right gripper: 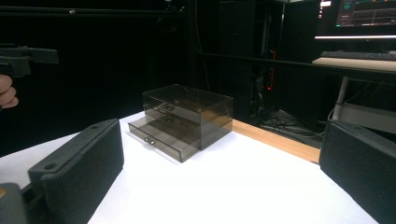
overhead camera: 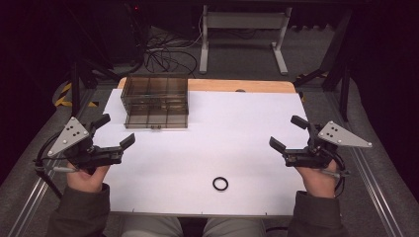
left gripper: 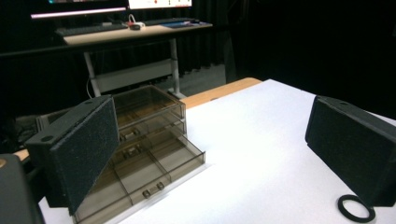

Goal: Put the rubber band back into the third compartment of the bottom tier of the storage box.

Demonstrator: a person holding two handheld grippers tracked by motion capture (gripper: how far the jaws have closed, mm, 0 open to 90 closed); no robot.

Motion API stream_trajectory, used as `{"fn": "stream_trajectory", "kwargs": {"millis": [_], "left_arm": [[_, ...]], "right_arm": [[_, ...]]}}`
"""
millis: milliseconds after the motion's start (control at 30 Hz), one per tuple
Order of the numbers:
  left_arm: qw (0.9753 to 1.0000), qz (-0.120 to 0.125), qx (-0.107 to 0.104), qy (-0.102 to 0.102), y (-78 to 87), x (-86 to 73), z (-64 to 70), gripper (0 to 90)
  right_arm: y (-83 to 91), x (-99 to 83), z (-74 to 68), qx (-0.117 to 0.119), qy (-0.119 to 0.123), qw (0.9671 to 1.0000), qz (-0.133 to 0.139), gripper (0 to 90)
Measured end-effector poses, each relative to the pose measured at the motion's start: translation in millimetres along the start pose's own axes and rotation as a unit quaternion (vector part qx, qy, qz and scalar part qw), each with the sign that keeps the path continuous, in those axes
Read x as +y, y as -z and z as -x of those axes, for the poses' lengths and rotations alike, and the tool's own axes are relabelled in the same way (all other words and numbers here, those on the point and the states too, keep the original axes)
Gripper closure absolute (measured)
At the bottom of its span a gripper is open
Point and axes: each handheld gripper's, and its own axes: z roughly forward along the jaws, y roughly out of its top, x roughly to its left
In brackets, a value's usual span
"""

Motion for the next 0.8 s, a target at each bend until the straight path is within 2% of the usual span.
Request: {"fn": "stream_trajectory", "kwargs": {"millis": [167, 433, 667, 800], "left_arm": [[0.9999, -0.004, -0.010, -0.005, -6.6, -1.8, 5.3, 3.6], [0.9988, -0.031, -0.030, -0.023, -24.6, -8.8, 22.2, 3.4], [0.9977, -0.045, -0.043, -0.028, -34.5, -12.2, 31.9, 3.4], [0.9973, -0.049, -0.049, -0.023, -40.5, -14.4, 35.6, 3.4]], "right_arm": [[1.3, 0.2, 0.6, -0.004, -0.003, 1.0000, -0.001, 0.3], [2.7, 2.4, 1.1, -0.008, -0.001, 1.0000, 0.004, 0.3], [4.1, 4.3, -0.4, -0.019, 0.002, 0.9998, 0.006, 0.3], [5.3, 5.3, -0.7, -0.021, 0.004, 0.9997, 0.007, 0.3]]}}
